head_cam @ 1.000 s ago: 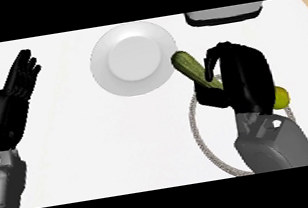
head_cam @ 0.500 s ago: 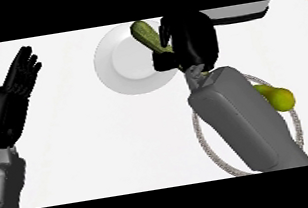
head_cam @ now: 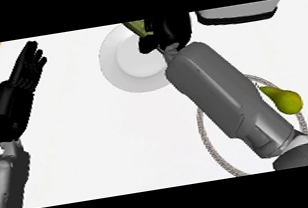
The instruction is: Pick the squash from the placemat and place it in the plate
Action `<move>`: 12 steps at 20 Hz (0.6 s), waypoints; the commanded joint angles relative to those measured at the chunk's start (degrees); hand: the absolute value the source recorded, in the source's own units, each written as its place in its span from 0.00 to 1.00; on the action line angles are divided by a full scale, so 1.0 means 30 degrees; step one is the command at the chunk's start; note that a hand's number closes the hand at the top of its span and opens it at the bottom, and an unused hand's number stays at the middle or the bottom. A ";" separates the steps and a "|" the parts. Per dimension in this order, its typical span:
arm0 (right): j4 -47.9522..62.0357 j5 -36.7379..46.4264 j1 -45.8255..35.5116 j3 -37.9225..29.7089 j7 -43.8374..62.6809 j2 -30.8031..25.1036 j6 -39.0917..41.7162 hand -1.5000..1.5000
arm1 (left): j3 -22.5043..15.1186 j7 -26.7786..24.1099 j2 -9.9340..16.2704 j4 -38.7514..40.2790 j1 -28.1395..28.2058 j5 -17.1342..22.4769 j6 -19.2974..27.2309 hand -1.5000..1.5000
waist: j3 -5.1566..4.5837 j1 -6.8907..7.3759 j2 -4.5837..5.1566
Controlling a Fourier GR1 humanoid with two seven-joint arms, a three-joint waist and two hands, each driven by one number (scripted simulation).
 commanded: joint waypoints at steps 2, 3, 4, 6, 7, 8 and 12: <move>0.4725 -0.1080 -0.1652 0.0263 -0.1345 0.0004 -0.1970 1.00 | -0.0394 0.0013 -0.0331 0.0361 -0.0667 -0.0423 0.0188 0.50 | -0.0005 0.0495 0.0216; 0.5489 -0.0975 -0.1717 -0.0255 -0.2157 0.0004 -0.1900 1.00 | 0.0413 0.0337 0.0238 0.0213 -0.0782 0.0142 -0.0044 0.50 | 0.0000 0.0363 0.0179; 0.5951 -0.1312 -0.1969 0.0341 -0.1834 0.0004 -0.1873 1.00 | -0.0092 0.0639 -0.0121 0.0236 -0.1009 0.0285 -0.0275 0.50 | -0.0003 0.0634 0.0231; 0.6912 -0.1880 -0.2508 0.0162 -0.2210 0.0004 -0.0832 1.00 | -0.0543 0.0448 -0.0613 -0.0089 -0.1060 -0.0361 0.0370 0.50 | 0.0000 0.0684 0.0251; 0.7169 -0.2133 -0.2186 0.0146 -0.2606 0.0004 -0.1607 1.00 | -0.0127 -0.0387 -0.0018 0.0159 -0.0150 0.0236 -0.0675 0.50 | -0.0011 0.0963 0.0322; 0.7257 -0.2699 -0.2563 -0.0725 -0.2561 0.0004 -0.2306 1.00 | -0.0815 -0.0076 -0.0716 0.0288 -0.0854 -0.0414 0.0029 0.50 | 0.0005 0.0843 0.0393; 0.8026 -0.3964 -0.2350 -0.0915 -0.2492 0.0004 -0.3550 0.00 | -0.0984 0.0569 -0.0870 0.0204 -0.1314 -0.0307 0.0026 0.50 | 0.0011 0.1350 0.0487</move>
